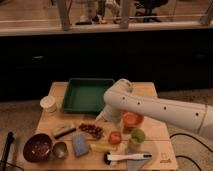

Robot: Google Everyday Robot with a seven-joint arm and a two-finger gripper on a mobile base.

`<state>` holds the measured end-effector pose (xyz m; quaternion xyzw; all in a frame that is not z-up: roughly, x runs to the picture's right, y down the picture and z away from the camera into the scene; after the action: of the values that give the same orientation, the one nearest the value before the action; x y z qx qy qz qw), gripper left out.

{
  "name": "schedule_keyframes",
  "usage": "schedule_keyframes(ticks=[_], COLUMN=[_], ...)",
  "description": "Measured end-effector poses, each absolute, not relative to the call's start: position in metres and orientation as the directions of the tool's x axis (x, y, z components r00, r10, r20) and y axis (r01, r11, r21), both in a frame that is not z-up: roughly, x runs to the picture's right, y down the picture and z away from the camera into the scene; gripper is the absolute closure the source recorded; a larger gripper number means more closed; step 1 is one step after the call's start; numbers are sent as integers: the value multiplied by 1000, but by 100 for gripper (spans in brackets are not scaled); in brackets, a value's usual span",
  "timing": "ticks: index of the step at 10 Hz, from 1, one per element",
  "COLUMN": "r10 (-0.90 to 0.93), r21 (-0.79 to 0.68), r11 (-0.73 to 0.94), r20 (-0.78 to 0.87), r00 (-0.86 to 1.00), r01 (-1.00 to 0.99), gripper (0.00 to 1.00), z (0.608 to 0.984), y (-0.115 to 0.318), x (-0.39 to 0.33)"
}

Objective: Place apple in paper cup

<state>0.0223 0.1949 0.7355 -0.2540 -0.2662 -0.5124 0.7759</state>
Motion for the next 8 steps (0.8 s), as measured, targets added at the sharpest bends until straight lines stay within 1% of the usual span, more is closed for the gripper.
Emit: schedule_keyframes(ticks=[8], r10=[-600], r21=[-186], r11=[465], r20=[653], r00=[463], r01=[865], gripper=[20], z=[746], y=[219], x=[34])
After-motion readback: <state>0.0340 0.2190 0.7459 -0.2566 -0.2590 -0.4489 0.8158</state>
